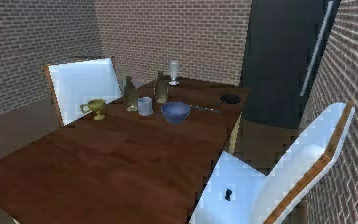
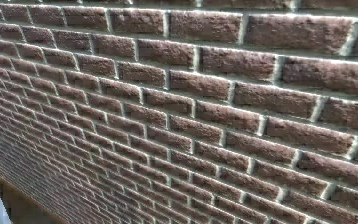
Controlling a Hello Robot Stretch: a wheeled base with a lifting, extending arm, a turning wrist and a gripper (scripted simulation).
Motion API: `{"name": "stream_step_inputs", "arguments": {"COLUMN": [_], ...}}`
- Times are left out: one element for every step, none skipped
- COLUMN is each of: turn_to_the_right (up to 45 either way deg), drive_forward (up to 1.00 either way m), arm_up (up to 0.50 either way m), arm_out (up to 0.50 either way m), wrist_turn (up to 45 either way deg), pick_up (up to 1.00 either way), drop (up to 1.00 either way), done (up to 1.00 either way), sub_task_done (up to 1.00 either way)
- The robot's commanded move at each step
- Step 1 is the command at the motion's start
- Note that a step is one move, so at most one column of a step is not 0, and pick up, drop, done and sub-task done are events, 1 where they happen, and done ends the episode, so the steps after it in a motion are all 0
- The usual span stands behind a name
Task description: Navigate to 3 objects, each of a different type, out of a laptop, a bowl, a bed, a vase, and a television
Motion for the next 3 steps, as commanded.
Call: {"name": "stream_step_inputs", "arguments": {"turn_to_the_right": [-45.0,-45.0,-30.0], "drive_forward": [0.00,0.00,0.00], "arm_up": [0.00,0.00,0.00], "arm_out": [0.00,0.00,0.00], "wrist_turn": [0.0,0.0,0.0], "pick_up": [0.00,0.00,0.00], "drop": [0.00,0.00,0.00], "done": [0.00,0.00,0.00], "sub_task_done": [0.00,0.00,0.00]}}
